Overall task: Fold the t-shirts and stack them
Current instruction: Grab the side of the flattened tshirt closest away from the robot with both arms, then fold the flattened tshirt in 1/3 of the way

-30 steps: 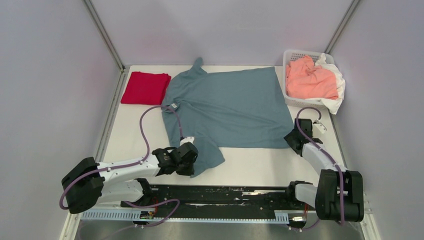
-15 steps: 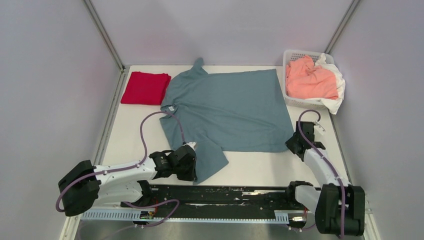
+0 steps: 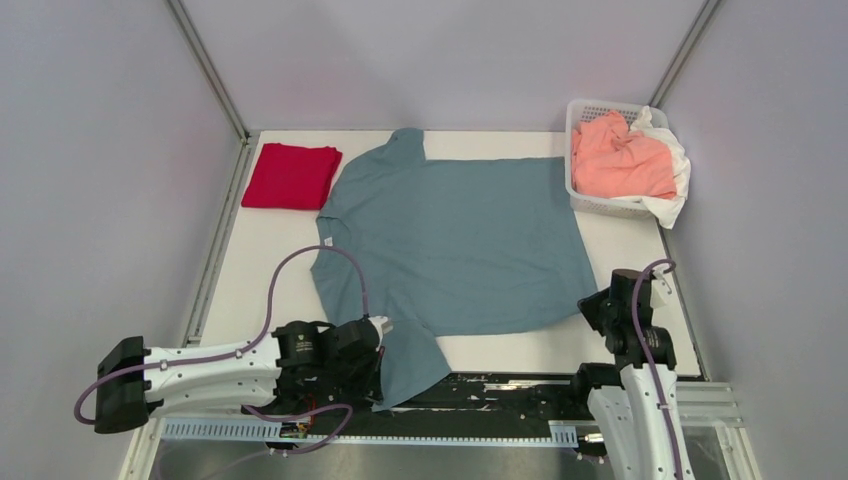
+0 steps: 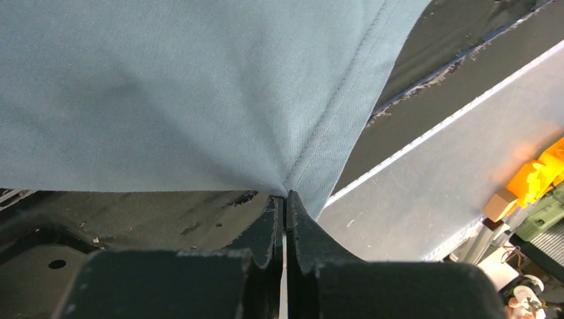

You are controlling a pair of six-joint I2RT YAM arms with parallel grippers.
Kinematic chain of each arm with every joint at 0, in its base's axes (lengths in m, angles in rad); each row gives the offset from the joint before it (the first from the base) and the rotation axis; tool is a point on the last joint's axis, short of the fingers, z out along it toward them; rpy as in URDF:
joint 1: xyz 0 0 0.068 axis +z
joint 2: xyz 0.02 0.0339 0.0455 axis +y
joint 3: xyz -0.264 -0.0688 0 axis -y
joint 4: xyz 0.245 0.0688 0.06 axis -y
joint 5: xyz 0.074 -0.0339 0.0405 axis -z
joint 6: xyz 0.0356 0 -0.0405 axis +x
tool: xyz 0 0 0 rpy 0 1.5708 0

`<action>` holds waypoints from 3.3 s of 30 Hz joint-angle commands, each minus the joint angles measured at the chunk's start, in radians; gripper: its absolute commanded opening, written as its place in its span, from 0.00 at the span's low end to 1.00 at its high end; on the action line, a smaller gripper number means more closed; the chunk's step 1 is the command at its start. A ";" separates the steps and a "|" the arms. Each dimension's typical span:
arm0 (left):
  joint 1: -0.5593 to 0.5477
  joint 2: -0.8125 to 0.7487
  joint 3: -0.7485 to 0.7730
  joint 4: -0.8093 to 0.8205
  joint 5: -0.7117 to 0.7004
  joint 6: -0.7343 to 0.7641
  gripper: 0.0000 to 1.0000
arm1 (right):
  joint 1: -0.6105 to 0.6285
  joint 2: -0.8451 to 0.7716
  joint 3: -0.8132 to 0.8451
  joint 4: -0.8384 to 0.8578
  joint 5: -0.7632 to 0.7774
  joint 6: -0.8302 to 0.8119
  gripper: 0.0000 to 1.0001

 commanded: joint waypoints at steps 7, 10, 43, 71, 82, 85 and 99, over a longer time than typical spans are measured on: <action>0.021 -0.032 0.186 -0.021 -0.207 0.080 0.00 | -0.002 0.077 0.038 -0.003 -0.067 -0.026 0.00; 0.110 0.004 0.209 0.057 -0.204 0.181 0.00 | -0.002 0.162 0.045 0.044 -0.062 -0.052 0.00; 0.846 0.439 0.547 0.602 -0.330 0.594 0.00 | -0.006 0.924 0.481 0.239 0.077 -0.205 0.00; 1.022 0.818 0.766 0.743 -0.010 0.739 0.00 | -0.035 0.962 0.444 0.276 0.132 -0.127 0.04; 1.050 1.007 1.130 0.341 -0.198 0.677 1.00 | -0.030 1.002 0.525 0.276 0.199 -0.129 0.74; 1.045 0.893 1.034 0.353 -0.171 0.646 1.00 | -0.025 0.923 0.481 0.269 0.203 -0.140 1.00; 0.966 0.683 0.552 0.523 0.033 0.449 1.00 | 0.224 0.908 0.336 0.612 -0.236 -0.409 1.00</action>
